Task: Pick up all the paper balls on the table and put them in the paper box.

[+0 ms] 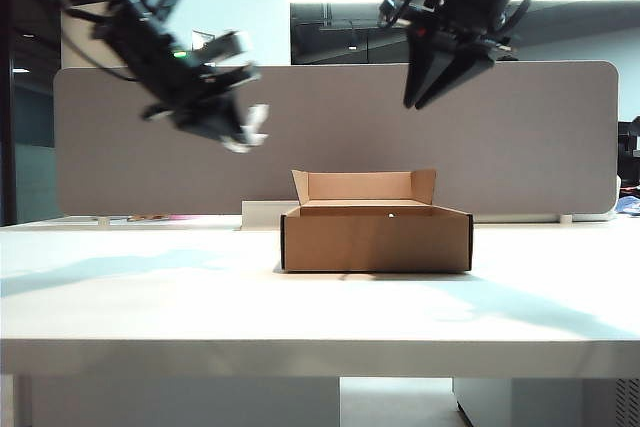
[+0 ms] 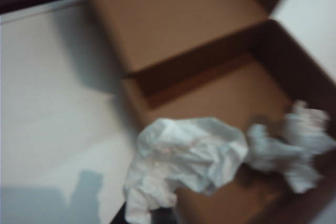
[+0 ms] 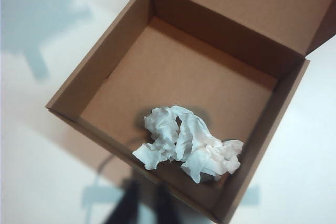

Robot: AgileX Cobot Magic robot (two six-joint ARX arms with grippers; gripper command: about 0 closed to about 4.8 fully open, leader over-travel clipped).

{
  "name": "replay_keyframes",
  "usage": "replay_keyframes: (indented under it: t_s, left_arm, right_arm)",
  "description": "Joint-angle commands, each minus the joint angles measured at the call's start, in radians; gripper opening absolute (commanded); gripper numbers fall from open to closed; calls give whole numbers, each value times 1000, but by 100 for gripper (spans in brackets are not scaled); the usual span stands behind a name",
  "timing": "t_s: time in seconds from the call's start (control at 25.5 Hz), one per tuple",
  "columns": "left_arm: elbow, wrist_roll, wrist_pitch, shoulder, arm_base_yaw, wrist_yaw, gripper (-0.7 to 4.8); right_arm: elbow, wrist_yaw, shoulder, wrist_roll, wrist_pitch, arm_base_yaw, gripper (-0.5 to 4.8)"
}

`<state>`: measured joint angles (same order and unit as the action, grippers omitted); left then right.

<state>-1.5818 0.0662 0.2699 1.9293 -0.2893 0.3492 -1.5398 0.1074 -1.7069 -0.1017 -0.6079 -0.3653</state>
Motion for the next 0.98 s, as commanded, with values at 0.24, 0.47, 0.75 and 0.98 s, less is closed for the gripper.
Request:
replay_keyframes:
  t_s: [0.24,0.47,0.75,0.98]
  left_arm:
    - [1,5,-160,56,-169,-78,-2]
    - [1,0,-181,112,-211,-82,141]
    - [-2,-26,-138,107,-212,-84,479]
    - [-2,-19,29,28,-212,-79,299]
  right_arm:
    - [-4,7,105,-16,-40,31,-8]
    - [-4,7,181,-31,-104,51,-8]
    - [48,7,304,-56,-137,79,-8]
    - [363,51,531,32,3,144,-8]
